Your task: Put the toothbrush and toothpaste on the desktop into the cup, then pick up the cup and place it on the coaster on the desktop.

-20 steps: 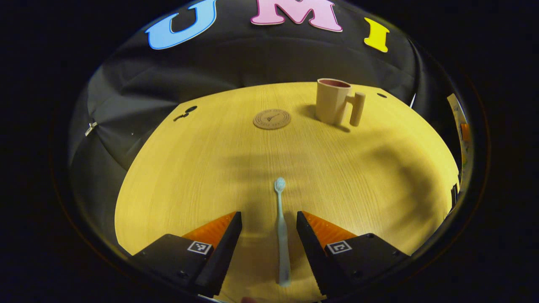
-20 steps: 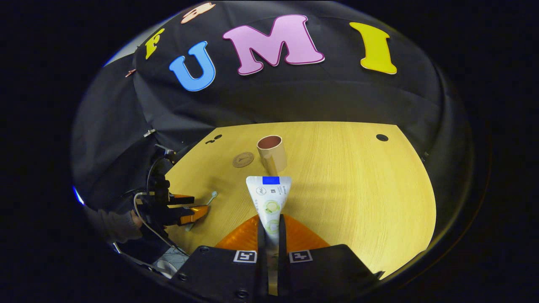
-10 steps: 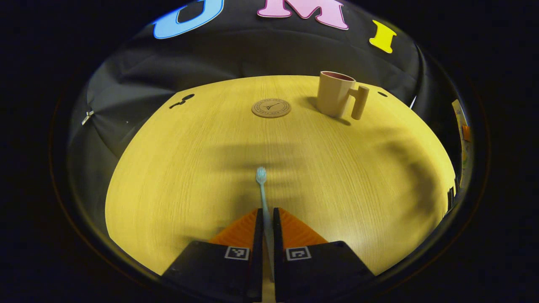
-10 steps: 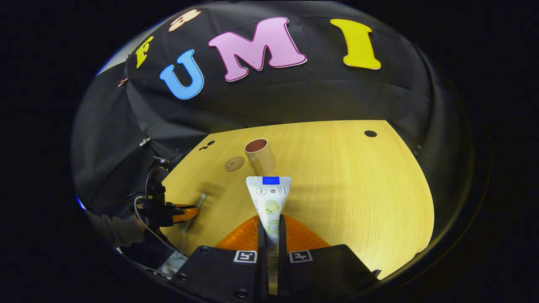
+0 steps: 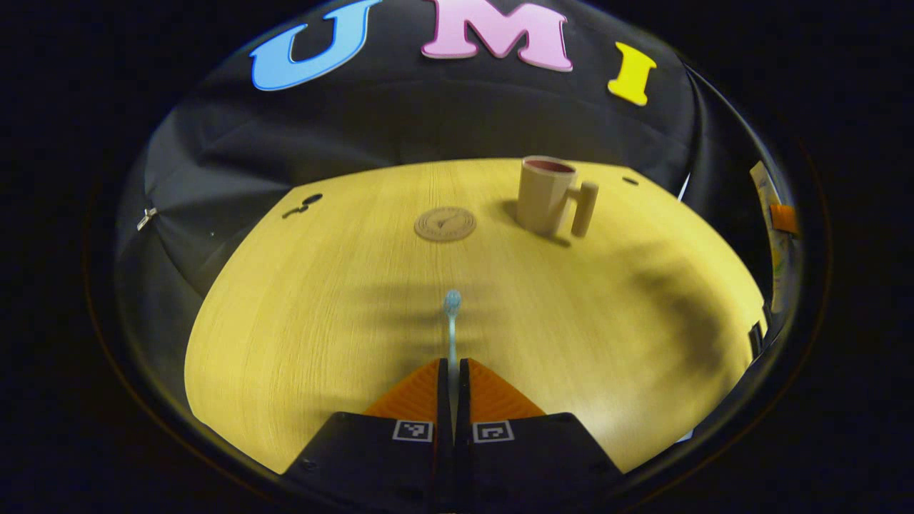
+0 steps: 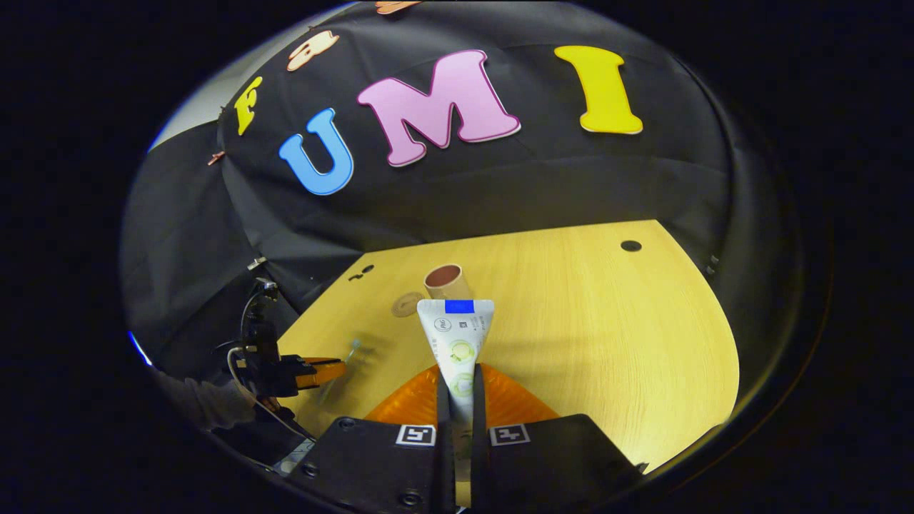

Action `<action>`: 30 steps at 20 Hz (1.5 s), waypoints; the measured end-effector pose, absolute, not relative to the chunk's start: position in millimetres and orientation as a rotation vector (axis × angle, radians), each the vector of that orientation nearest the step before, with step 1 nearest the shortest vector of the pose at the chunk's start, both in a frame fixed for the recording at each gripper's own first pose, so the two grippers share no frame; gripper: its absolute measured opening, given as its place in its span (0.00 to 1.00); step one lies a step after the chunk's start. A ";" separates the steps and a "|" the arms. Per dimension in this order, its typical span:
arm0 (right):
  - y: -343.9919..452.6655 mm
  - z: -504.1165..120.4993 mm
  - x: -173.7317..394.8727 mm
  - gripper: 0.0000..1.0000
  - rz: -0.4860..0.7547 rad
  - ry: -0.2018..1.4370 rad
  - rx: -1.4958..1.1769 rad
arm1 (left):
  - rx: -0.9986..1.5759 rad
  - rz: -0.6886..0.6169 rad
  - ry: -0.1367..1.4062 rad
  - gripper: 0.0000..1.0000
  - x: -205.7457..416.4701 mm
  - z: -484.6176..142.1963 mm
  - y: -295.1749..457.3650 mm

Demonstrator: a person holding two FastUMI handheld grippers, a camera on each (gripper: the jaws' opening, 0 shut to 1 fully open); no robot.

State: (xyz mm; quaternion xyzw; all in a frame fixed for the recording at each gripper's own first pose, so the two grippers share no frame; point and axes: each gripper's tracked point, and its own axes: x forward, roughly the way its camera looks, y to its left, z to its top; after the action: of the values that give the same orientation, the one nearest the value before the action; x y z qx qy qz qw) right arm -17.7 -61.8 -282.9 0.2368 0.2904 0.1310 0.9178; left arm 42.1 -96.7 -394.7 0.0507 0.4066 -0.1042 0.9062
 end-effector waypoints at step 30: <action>53.2 -349.2 276.4 0.12 0.472 0.295 0.436 | -0.229 -0.130 0.490 0.06 23.1 -256.1 -184.9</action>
State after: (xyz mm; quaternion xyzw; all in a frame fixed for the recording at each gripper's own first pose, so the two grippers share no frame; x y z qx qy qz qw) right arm 276.4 53.2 -349.2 0.2134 0.1446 0.2312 0.9381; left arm 23.1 -184.9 -256.1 -0.1132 0.2417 -0.0642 0.9616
